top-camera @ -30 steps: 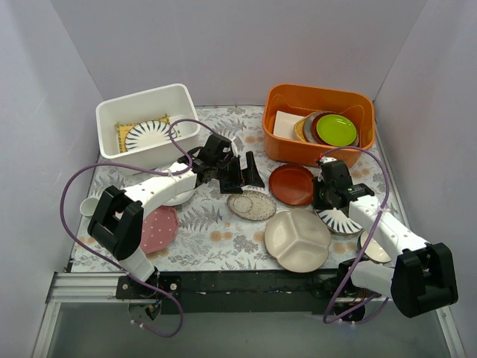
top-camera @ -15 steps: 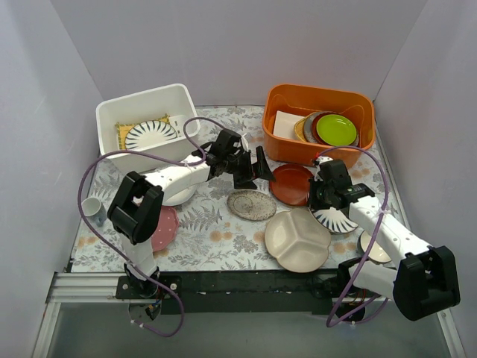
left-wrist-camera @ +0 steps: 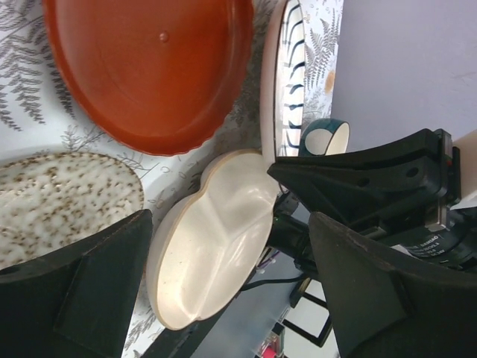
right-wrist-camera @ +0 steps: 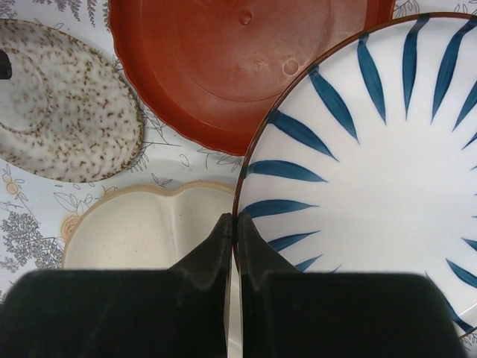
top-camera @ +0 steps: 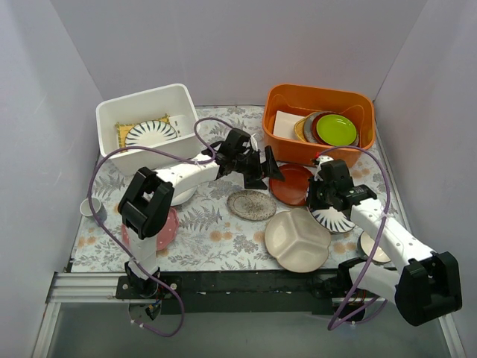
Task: Place the plates into the plastic bin on the countertop
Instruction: Pick up the plate from the corner of the board.
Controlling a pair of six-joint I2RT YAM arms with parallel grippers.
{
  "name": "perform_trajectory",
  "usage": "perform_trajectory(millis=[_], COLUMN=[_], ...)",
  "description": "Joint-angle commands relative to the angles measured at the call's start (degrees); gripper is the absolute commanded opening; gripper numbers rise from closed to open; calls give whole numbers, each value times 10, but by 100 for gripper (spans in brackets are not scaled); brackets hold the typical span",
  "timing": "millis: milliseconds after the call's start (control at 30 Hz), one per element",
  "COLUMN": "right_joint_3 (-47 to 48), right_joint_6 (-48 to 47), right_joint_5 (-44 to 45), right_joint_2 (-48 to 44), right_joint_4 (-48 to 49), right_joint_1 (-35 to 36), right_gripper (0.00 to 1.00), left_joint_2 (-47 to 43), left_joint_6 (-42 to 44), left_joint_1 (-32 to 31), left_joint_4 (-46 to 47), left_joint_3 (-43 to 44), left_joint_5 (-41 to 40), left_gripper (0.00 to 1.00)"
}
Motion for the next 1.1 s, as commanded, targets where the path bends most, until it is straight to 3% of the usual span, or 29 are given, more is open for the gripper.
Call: perform_trajectory(millis=[0,1067], right_joint_3=[27,-2], right_joint_6=[7,24], right_joint_5=[-27,-44], right_joint_2=[-24,-68], right_joint_4=[12,13], right_joint_1=[5,10], right_gripper=[1,1], left_joint_2=[9,130], left_joint_6=[-6,-39], left_joint_1=[-16,-82], left_joint_4=[6,4], left_joint_3=[33,150], left_joint_5=[6,0], left_gripper=[84,80])
